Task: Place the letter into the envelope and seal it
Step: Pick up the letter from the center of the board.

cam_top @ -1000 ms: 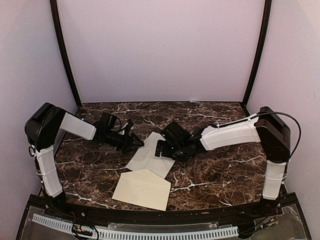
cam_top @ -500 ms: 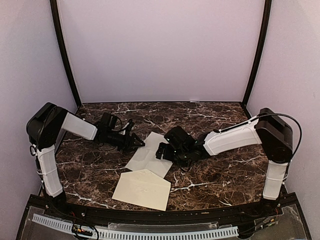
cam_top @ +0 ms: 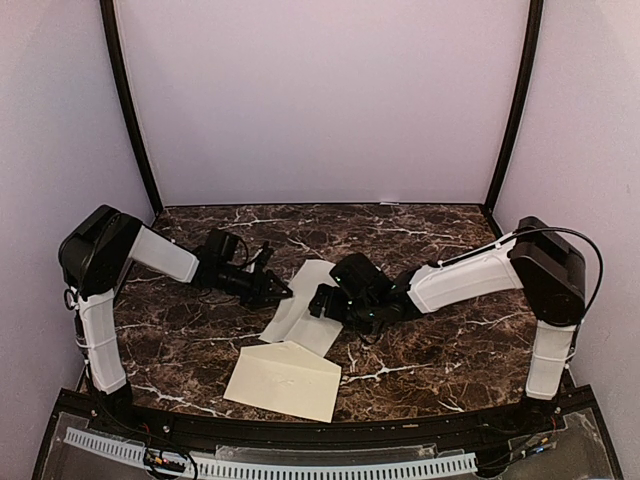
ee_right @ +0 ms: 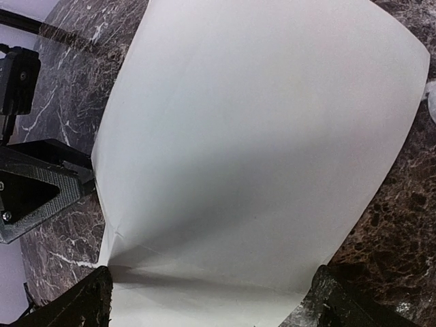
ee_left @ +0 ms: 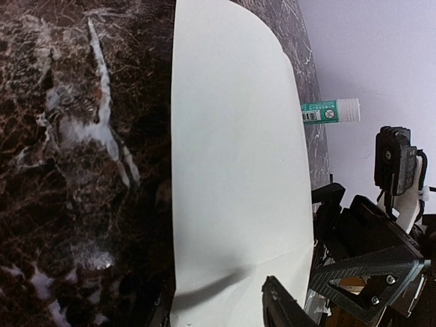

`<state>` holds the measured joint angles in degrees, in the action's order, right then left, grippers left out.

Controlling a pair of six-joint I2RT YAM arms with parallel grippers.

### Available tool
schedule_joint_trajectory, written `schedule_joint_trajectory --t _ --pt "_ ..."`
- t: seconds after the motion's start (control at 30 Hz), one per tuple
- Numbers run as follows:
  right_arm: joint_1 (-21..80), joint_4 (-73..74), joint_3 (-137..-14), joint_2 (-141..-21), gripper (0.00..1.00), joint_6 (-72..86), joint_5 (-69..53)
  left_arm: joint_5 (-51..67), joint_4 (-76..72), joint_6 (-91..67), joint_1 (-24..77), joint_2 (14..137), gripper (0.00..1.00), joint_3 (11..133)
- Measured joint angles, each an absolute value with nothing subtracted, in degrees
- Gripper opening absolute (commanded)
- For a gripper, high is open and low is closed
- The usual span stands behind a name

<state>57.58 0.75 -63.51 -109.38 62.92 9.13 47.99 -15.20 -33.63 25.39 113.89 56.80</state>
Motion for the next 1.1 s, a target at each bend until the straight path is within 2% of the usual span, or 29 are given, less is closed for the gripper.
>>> schedule_joint_trajectory --t 0.33,0.6,0.7,0.93,1.1 --pt "57.6 -1.3 -62.9 -109.4 0.99 62.8 8.3 50.4 -20.1 -37.2 25.4 113.9 0.29 55.5" --pt "57.6 -1.9 -62.5 -109.3 0.99 62.8 8.1 50.4 -21.0 -37.9 25.4 113.9 0.22 55.2" --pt "57.6 -2.3 -62.2 -109.2 0.99 62.8 8.1 50.3 -20.8 -37.7 25.4 113.4 0.14 54.9" --pt "57.4 -2.6 -61.4 -108.5 0.99 62.8 8.1 50.1 -20.5 -37.5 25.4 110.0 0.03 54.3" --pt "57.3 -2.2 -60.2 -106.8 0.99 62.7 8.4 50.0 -20.0 -37.3 25.4 107.8 0.01 54.2"
